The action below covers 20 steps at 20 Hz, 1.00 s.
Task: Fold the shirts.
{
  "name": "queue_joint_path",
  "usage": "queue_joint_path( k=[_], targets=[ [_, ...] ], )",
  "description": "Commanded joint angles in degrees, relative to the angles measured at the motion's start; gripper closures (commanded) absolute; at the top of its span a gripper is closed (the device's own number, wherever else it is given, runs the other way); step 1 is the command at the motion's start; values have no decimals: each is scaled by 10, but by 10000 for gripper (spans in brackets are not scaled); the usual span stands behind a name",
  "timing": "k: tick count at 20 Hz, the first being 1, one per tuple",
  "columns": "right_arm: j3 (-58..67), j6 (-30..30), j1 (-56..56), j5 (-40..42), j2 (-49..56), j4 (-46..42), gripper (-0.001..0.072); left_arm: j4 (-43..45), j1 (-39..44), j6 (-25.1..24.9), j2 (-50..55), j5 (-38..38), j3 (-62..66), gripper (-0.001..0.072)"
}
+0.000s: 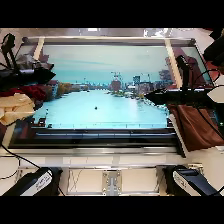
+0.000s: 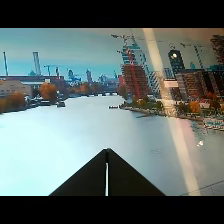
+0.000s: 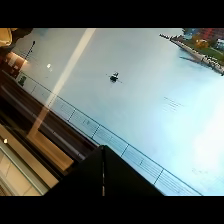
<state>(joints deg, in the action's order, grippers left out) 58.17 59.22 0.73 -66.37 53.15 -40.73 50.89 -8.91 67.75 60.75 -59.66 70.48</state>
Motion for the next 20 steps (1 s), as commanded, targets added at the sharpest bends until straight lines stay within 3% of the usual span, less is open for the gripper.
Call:
queue_joint_path(
  k=[1, 13, 14, 15, 16, 18, 20],
  targets=[
    [0, 0, 0, 0, 0, 0, 693, 0, -1, 0, 0, 0, -1, 689],
    [0, 0, 0, 0, 0, -1, 693, 1, -1, -1, 3, 3, -1, 689],
    [0, 0, 0, 0, 0, -1, 693, 9, -3, -1, 7, 24, -1, 652],
    [0, 0, 0, 2, 0, 0, 692, 42, -11, 0, 8, 65, -1, 507],
    [0, 0, 0, 27, 0, 8, 691, 88, -24, 5, 7, 105, 0, 466],
    [0, 1, 0, 86, 0, 22, 692, 217, -76, 72, 8, 160, 0, 467],
    [0, 3, 0, 101, 0, 53, 692, 376, -149, 197, 17, 168, 0, 465]
  ],
)
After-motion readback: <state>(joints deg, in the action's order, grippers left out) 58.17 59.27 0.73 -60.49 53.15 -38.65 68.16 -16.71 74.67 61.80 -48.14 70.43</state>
